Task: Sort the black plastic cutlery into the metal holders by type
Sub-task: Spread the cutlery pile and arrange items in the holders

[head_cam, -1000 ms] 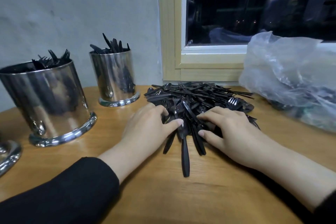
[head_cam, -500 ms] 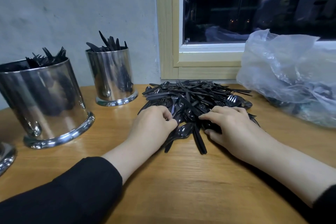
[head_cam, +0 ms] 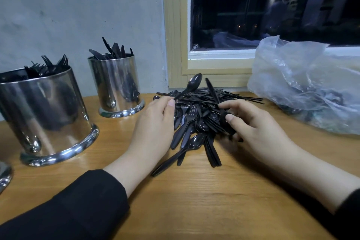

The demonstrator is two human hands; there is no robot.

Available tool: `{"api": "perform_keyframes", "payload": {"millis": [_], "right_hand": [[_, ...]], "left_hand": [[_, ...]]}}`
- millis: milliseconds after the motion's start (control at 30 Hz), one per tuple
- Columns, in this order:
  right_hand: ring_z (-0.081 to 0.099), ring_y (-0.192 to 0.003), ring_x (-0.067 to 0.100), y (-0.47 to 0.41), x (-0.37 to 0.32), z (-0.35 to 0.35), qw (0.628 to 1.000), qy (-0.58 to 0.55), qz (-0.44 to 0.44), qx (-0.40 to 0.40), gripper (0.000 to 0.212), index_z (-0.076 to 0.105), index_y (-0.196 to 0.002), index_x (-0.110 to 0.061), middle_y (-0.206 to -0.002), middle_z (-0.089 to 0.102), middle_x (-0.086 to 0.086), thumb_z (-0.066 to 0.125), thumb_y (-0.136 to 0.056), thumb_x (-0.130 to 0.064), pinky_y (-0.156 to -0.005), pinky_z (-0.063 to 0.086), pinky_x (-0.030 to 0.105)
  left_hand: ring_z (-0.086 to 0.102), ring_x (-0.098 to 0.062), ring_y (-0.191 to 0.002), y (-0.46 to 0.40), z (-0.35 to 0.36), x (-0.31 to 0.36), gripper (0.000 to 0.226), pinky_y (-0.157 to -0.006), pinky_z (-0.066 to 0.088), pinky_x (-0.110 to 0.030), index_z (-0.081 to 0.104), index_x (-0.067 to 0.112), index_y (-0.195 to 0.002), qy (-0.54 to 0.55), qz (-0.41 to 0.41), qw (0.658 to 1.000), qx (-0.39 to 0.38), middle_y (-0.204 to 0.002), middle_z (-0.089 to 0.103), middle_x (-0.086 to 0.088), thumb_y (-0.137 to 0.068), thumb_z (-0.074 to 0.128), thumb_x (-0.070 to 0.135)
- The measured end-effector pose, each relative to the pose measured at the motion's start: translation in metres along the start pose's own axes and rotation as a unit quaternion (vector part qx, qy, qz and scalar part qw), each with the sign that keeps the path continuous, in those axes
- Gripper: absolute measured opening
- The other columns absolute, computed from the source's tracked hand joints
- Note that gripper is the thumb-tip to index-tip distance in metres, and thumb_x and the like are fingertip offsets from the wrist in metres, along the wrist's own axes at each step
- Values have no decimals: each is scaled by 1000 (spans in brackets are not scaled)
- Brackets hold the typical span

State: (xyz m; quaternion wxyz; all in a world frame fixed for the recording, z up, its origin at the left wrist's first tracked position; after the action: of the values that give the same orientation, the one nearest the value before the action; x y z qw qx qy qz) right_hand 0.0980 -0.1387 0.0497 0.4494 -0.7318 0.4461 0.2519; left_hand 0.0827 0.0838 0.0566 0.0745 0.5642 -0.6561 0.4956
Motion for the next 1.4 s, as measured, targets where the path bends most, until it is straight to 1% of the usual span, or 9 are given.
{"api": "perform_keyframes", "payload": {"millis": [100,233,400,700,900,1067,1200,1300,1400], "right_hand": [[64,-55,19,2,-3,6,989,-132,40,-42,24,63,-109,-19,-76,64,10,48,-103,-1,-48,49,25],[56,-48,20,4,-1,10,974,-198,69,-83,20,60,-111,-10,-69,61,9,52,-100,4,-46,43,23],[59,-56,19,1,-1,4,966,-245,81,-20,20,67,-111,-7,-70,66,9,64,-93,0,-54,47,24],[70,-67,17,-1,10,1,890,-413,169,93,18,67,-107,4,-76,70,9,68,-90,-2,-65,60,21],[75,-76,23,0,9,1,838,-489,212,113,20,61,-109,7,-69,72,9,66,-89,3,-67,61,23],[75,-83,24,0,2,4,846,-484,207,82,20,66,-112,6,-96,75,22,61,-93,1,-72,61,24],[68,-72,19,0,-6,-1,906,-385,162,72,21,68,-115,-6,-93,76,15,60,-97,-12,-61,56,27],[65,-72,1,0,-8,-7,998,-28,40,41,14,73,-107,-27,-85,75,-14,66,-96,-23,-67,46,17],[61,-92,-5,3,-7,9,986,155,-53,-21,17,73,-106,-35,-94,67,-25,68,-90,-39,-78,40,10]], "left_hand": [[53,-11,-83,0,2,3,41,-79,42,-28,62,9,-82,4,14,1000,-6,-82,57,-2,-109,41,30],[53,1,-97,1,2,7,16,-81,36,-5,62,33,-93,3,29,1000,-13,-91,58,13,-106,52,29],[55,4,-99,-1,-5,6,16,-82,35,-3,68,28,-90,-17,60,998,25,-93,62,18,-102,59,23],[61,5,-74,13,16,15,25,-71,42,-10,72,35,-120,-35,63,989,-128,-83,68,20,-105,54,27],[55,-2,-100,16,26,16,36,-94,46,-28,60,31,-141,-75,95,975,-185,-99,58,24,-109,44,26],[54,-6,-110,17,27,22,37,-97,43,-31,54,38,-141,-113,108,960,-231,-115,58,17,-107,39,44],[62,-17,-99,9,16,21,27,-88,49,-41,61,29,-116,-115,90,978,-152,-104,67,8,-108,37,39],[59,-24,-83,0,4,8,26,-76,47,-41,59,25,-100,-108,29,990,-87,-82,62,5,-110,37,32],[61,-25,-84,-4,-4,-1,34,-78,47,-42,66,20,-113,-101,-6,993,-64,-82,67,0,-111,35,32]]}}
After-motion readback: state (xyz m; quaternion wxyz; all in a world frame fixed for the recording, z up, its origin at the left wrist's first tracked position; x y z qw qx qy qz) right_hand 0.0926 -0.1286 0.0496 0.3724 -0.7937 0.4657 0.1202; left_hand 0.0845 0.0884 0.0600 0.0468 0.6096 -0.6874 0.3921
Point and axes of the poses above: each hand's wrist, its own y-axis away from the middle knuckle, its own z-axis out of the palm, x = y × z, the point moved 4 cm from there along -y, towards the middle knuckle
